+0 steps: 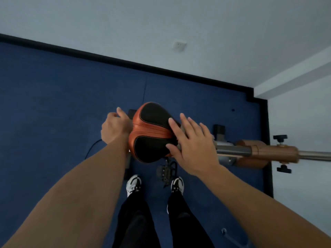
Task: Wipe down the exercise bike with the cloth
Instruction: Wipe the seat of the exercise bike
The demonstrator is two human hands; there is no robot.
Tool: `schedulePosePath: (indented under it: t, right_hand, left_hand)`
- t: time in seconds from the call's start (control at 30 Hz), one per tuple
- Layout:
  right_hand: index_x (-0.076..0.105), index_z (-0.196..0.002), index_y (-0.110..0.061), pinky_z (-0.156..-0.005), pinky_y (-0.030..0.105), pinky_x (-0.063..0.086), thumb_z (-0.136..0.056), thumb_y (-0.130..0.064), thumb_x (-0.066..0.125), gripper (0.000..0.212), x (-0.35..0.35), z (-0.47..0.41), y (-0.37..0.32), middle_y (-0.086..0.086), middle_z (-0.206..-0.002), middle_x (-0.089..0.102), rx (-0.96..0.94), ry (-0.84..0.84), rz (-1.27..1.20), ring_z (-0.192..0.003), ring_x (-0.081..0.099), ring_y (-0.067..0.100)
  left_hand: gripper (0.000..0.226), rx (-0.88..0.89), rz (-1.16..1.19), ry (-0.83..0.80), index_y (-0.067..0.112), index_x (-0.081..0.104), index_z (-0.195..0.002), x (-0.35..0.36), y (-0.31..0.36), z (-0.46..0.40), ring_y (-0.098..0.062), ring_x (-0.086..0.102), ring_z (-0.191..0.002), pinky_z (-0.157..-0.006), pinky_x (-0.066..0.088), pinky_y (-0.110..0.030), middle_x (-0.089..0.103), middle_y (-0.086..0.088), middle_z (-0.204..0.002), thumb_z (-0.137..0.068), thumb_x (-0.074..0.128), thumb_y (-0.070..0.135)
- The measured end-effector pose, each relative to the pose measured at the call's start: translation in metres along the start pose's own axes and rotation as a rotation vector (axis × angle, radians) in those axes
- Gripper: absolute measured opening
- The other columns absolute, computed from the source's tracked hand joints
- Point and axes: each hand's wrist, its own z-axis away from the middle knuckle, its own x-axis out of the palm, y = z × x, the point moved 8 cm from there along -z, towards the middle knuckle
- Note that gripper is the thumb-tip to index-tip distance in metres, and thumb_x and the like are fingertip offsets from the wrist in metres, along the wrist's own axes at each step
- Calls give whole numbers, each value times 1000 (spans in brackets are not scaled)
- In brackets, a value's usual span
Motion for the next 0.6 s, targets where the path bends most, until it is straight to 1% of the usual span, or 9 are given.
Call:
schedulePosePath:
  t: [0.07, 0.13, 0.27, 0.3, 0.37, 0.43, 0.5, 0.53, 0.6]
  right_hand:
    - [33, -155, -21, -91, 46, 49, -100, -64, 19, 71, 3, 3, 28, 10, -137, 60, 116, -28, -52, -119, 59, 30]
    - [46, -145, -19, -77, 40, 51, -98, -63, 22, 68, 5, 6, 55, 5, -116, 68, 264, -64, -152, -102, 65, 26]
    - [62, -112, -22, -73, 37, 48, -100, -57, 31, 48, 7, 6, 72, -2, -95, 68, 372, -55, -282, -89, 65, 23]
    - [63, -105, -22, -73, 37, 47, -101, -57, 32, 47, 8, 8, 76, -3, -88, 67, 433, -42, -354, -87, 64, 23]
    - [61, -89, -19, -75, 38, 46, -101, -59, 30, 51, 14, 18, 89, -3, -79, 63, 651, -22, -592, -86, 63, 26]
    - [59, -78, -12, -80, 41, 46, -102, -59, 29, 61, 24, 36, 101, 5, -80, 64, 914, -44, -812, -88, 62, 29]
    - [59, -74, -11, -88, 43, 46, -102, -60, 30, 63, 39, 61, 106, 10, -87, 65, 1095, -120, -916, -92, 62, 30]
    - [61, -77, -11, -92, 43, 47, -101, -61, 30, 64, 43, 73, 105, 11, -93, 67, 1126, -154, -943, -96, 62, 31]
    - [69, -95, -8, -98, 44, 46, -98, -67, 31, 70, 49, 100, 106, 14, -108, 70, 1156, -179, -999, -103, 63, 31]
  left_hand:
    - [58, 4, -1, 8, 17, 63, -113, -1, -1, -2, -32, 58, -102, -79, 39, -42, 66, -10, -110, -96, 25, 56]
    - [57, 12, -7, 3, 16, 63, -110, -2, 1, -1, -32, 58, -100, -78, 39, -41, 65, -9, -107, -96, 25, 55]
    - [58, 31, -39, -14, 16, 63, -105, -3, 2, -1, -29, 57, -94, -76, 39, -40, 63, -7, -101, -96, 24, 56]
    - [57, 41, -44, -23, 16, 62, -101, -3, 4, -1, -28, 55, -90, -76, 39, -40, 62, -6, -98, -96, 23, 57]
    - [56, 49, -54, -54, 16, 60, -93, -3, 7, 1, -25, 52, -85, -74, 38, -40, 58, -4, -91, -96, 23, 58]
    - [60, 67, -88, -82, 15, 60, -91, -3, 7, 2, -25, 52, -84, -73, 38, -40, 57, -4, -90, -96, 20, 60]
    - [70, 99, -128, -119, 12, 62, -98, -1, 9, 2, -28, 55, -89, -76, 41, -42, 61, -8, -96, -94, 15, 63]
    - [76, 121, -152, -138, 9, 63, -104, 0, 11, 2, -30, 57, -94, -79, 42, -43, 63, -11, -103, -93, 12, 65]
    - [82, 151, -192, -170, 6, 61, -116, 2, 14, 4, -35, 57, -106, -86, 41, -46, 62, -17, -116, -93, 9, 66]
